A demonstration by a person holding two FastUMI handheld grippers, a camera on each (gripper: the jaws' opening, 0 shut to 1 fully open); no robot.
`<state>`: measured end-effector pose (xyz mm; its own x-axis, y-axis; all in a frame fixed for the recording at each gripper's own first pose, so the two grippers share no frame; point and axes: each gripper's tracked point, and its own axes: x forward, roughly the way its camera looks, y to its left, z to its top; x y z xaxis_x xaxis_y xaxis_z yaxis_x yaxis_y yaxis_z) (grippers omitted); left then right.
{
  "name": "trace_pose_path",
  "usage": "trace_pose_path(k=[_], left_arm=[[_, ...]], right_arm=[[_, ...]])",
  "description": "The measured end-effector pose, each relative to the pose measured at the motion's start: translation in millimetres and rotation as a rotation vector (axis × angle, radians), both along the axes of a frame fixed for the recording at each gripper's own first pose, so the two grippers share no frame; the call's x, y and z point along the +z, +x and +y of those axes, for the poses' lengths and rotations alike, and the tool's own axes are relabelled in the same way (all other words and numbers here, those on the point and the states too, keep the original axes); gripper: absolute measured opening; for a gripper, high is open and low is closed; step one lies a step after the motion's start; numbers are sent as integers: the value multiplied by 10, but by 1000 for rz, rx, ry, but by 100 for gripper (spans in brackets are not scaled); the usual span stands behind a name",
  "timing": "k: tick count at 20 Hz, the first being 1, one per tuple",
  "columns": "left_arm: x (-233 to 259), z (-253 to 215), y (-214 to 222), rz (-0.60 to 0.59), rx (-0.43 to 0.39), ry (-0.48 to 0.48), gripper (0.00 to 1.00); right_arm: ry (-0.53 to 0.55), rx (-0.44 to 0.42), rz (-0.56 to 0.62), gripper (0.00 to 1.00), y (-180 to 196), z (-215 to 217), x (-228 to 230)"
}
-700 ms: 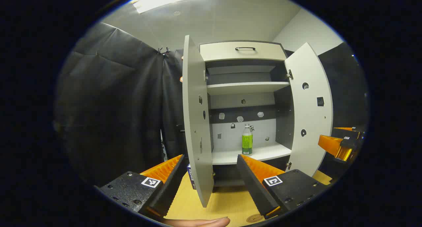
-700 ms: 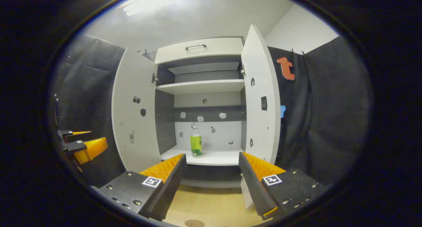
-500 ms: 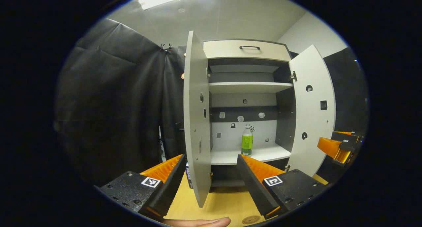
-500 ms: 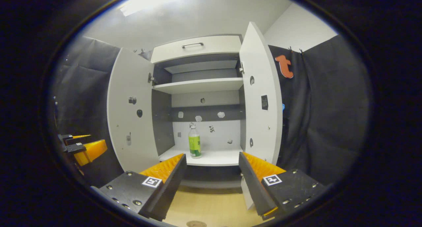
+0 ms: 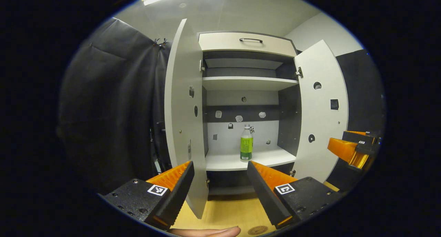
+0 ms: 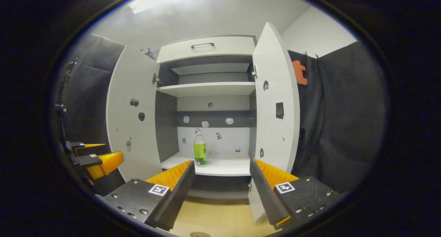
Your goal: Grasp the bottle in the cabinet with the left hand and place it on the coaster, then close the right door with the right hand and the left door with the left hand.
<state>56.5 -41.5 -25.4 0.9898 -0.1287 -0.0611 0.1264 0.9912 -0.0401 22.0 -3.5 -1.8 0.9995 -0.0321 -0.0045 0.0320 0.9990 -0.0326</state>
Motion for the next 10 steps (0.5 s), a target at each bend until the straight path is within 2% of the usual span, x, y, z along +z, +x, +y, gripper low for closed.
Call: trace_pose_path(k=[6, 7, 10], left_arm=[[-84, -155, 275, 10, -27, 7, 98], [-85, -174, 320, 10, -29, 6, 98], [-111, -251, 466, 11, -44, 2, 97]], right_arm=[[-9, 9, 5, 96, 91, 41, -43], [-9, 6, 3, 94, 105, 41, -45], [-4, -5, 7, 96, 163, 13, -74]])
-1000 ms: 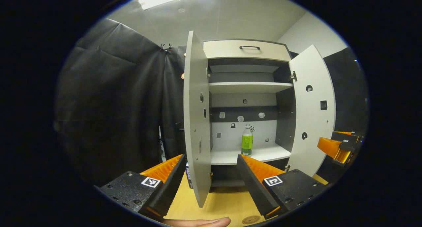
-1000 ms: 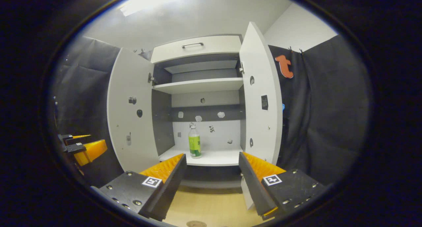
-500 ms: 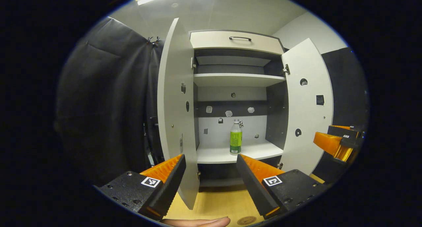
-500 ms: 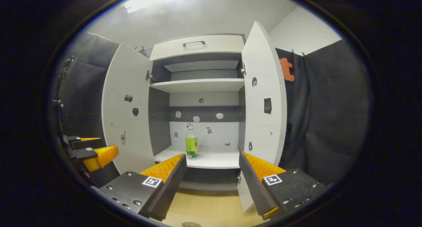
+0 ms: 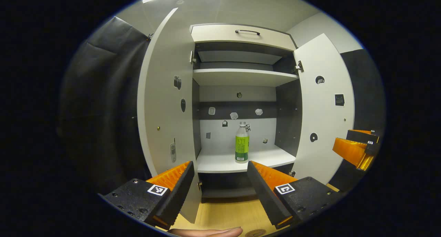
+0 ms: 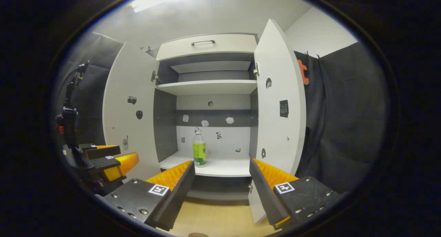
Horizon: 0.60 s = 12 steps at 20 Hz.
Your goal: Grasp the bottle in the cabinet with the left hand and place it on the coaster, then close the right door with the right hand and the left door with the left hand.
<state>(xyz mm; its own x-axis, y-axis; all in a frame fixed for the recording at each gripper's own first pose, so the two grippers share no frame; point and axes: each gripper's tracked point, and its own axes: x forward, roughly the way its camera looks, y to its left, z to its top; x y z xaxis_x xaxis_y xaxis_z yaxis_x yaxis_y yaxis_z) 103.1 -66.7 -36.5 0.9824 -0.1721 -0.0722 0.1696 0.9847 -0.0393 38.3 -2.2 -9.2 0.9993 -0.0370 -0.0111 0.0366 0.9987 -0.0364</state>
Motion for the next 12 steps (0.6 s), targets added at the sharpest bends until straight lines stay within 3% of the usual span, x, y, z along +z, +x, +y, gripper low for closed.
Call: trace_pose_path(k=[12], left_arm=[[-172, -536, 1138, -31, -69, -7, 98]], right_arm=[[-49, -26, -34, 96, 132, -88, 17]])
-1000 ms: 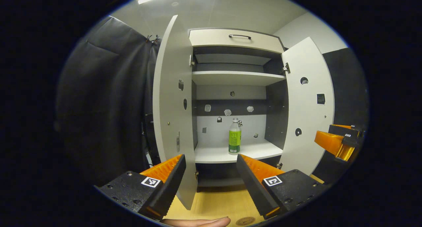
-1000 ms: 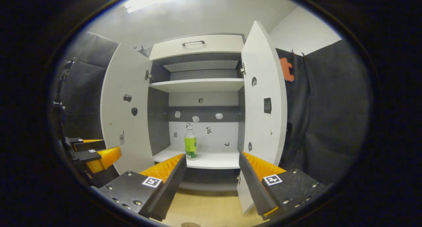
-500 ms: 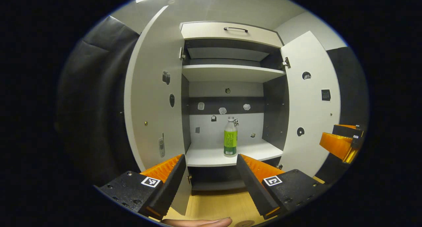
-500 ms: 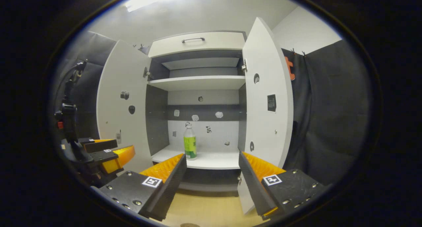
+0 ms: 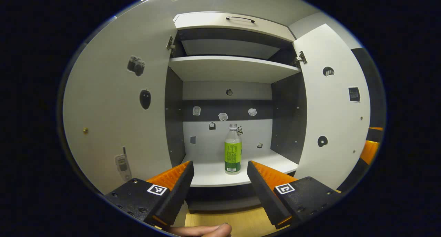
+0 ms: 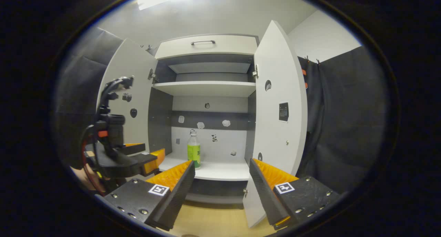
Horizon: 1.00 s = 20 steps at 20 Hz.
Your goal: Grasp the bottle in the cabinet with the left hand and place it on the coaster, then close the right door with the right hand and the left door with the left hand.
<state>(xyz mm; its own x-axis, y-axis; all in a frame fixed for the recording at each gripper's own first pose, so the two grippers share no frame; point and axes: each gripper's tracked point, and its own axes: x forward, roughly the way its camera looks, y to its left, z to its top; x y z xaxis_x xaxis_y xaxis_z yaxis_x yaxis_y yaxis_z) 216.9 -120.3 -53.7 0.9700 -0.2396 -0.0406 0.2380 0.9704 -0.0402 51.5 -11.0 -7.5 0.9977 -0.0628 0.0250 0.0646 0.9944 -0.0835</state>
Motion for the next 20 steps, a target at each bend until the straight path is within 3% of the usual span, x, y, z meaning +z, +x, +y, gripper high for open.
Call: trace_pose_path(k=[5, 9, 12, 20], left_arm=[[-203, -319, 631, 19, -24, -49, 98], [-249, -449, 1207, -30, -15, -50, 98], [-305, -651, 1475, -25, -69, -62, 99], [-515, -827, 2033, 39, -90, -35, 99]], right_arm=[[-4, -54, 8, 96, -12, -171, -44], [-19, -80, 13, 96, -28, -253, -72], [-23, -105, 27, 96, -66, -355, -105], [-10, -185, 41, 96, -311, -721, -85]])
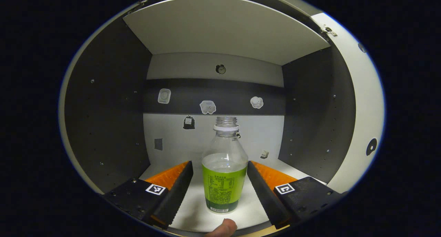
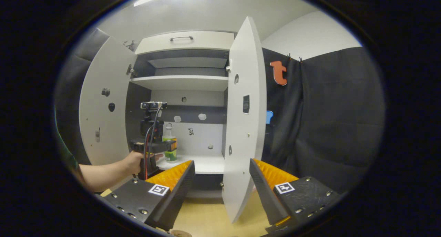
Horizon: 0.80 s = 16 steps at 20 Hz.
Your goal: Grasp the bottle in the cabinet with the left hand and place it on the coaster, then close the right door with the right hand and the left door with the left hand.
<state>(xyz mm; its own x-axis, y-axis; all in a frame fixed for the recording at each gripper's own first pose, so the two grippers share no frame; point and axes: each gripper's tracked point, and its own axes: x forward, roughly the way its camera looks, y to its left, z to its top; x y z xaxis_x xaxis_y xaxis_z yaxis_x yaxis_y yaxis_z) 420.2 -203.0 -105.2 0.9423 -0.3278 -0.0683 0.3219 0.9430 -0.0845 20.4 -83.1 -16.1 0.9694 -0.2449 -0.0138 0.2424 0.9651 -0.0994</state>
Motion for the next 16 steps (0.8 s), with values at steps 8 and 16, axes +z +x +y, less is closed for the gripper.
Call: trace_pose_path(k=[8, 16], left_arm=[[-102, 13, -156, 46, -10, 3, 80], [392, 91, -976, -50, 0, -40, 78]], right_arm=[[0, -53, 19, 94, -411, -251, -67], [30, -1, -33, 96, -745, -201, 40]])
